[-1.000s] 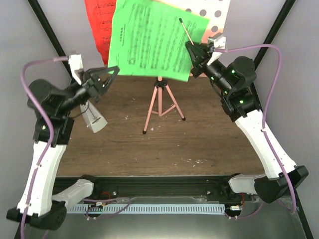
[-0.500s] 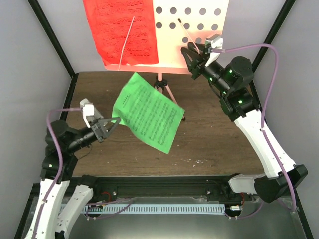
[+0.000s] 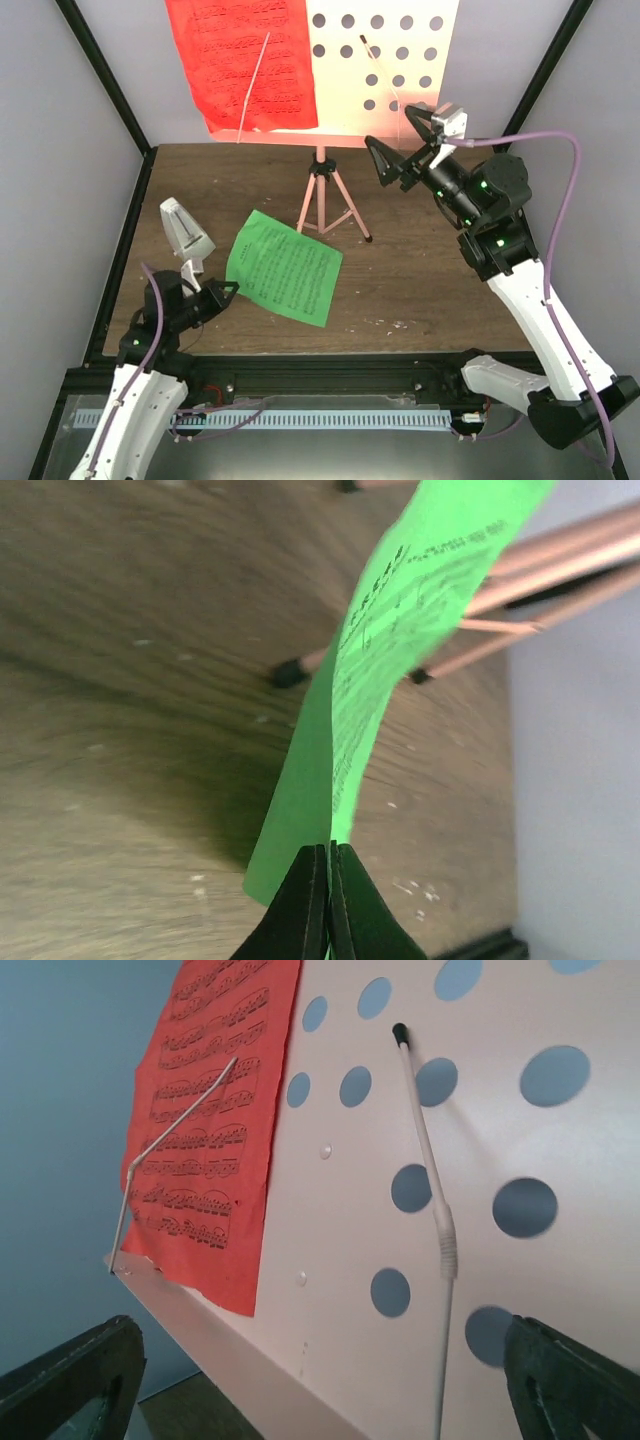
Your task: Pack up the instrument practice props
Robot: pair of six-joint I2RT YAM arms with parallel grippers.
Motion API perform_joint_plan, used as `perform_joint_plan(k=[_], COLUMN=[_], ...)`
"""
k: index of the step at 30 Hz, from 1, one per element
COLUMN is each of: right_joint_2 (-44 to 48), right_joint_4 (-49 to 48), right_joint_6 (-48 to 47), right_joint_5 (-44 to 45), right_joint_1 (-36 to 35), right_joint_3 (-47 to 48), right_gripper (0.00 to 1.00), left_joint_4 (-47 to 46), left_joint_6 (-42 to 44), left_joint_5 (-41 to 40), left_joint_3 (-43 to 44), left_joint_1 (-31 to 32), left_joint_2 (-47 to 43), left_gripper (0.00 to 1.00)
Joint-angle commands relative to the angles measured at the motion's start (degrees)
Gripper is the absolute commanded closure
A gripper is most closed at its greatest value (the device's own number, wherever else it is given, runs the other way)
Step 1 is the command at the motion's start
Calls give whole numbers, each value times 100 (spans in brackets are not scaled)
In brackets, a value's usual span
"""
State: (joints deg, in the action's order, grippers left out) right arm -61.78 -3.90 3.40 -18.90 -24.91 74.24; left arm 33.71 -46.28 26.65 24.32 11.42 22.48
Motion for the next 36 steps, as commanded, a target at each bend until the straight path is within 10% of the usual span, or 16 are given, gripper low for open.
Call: perform_joint_plan(k=[1, 27, 29, 32, 36], right_joint_2=[424, 1162, 1197, 1257, 1335], right_joint_4=[-163, -159, -160, -159, -140], right_joint_6=[-123, -579, -569, -531, -467], right_joint_5=[371, 1601, 1646, 1710, 1801], right_joint_1=[-25, -23, -23, -23, -23], right_joint_3=[-365, -1606, -1658, -1737, -1825], right_gripper=[0, 0, 0, 0, 0], left_joint_4=[884, 3387, 3228, 2978, 3106], left_joint_6=[-533, -2697, -2554, -2316, -2003], left_joint_5=[-1325, -3177, -3106, -3070, -3537], left_joint_3=[-109, 823, 863, 1004, 1532], left_joint_1=[-50, -50, -44, -50, -44], left_joint_2=[-345, 1193, 1186, 1145, 1269], left_gripper=[100, 100, 82, 6, 0])
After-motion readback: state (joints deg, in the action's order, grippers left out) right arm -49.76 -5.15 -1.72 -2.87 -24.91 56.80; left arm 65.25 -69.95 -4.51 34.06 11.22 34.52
